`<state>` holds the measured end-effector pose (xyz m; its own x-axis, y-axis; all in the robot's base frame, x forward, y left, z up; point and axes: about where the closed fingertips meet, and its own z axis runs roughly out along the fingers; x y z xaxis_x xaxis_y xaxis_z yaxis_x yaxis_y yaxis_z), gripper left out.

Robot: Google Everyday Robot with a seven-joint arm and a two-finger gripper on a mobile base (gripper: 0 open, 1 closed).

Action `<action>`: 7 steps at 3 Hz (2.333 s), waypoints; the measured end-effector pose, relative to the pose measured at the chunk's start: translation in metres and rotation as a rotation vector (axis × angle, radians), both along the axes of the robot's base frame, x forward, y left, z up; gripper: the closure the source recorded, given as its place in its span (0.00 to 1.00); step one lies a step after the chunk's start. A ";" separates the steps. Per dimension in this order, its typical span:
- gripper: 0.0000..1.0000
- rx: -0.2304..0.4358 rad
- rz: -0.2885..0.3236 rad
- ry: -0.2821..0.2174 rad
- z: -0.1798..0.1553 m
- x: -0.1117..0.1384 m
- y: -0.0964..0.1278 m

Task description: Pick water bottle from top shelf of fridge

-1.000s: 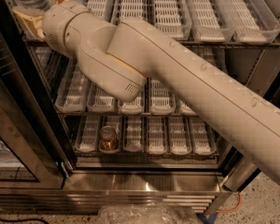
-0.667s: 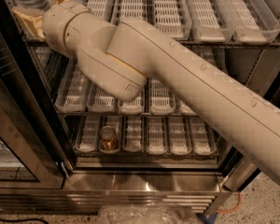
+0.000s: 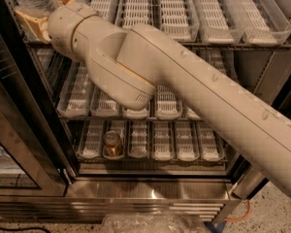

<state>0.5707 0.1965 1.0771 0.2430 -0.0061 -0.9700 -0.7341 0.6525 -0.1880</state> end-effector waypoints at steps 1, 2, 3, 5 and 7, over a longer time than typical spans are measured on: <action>1.00 0.055 -0.009 -0.057 0.017 -0.003 -0.012; 1.00 0.112 -0.012 -0.111 0.031 -0.010 -0.020; 1.00 0.124 -0.002 -0.136 0.027 -0.020 -0.022; 1.00 0.127 0.021 -0.169 0.008 -0.057 -0.034; 1.00 0.105 0.019 -0.205 -0.007 -0.116 -0.057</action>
Offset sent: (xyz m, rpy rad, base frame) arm -0.0242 -0.0258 0.0380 0.1878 -0.1776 -0.0232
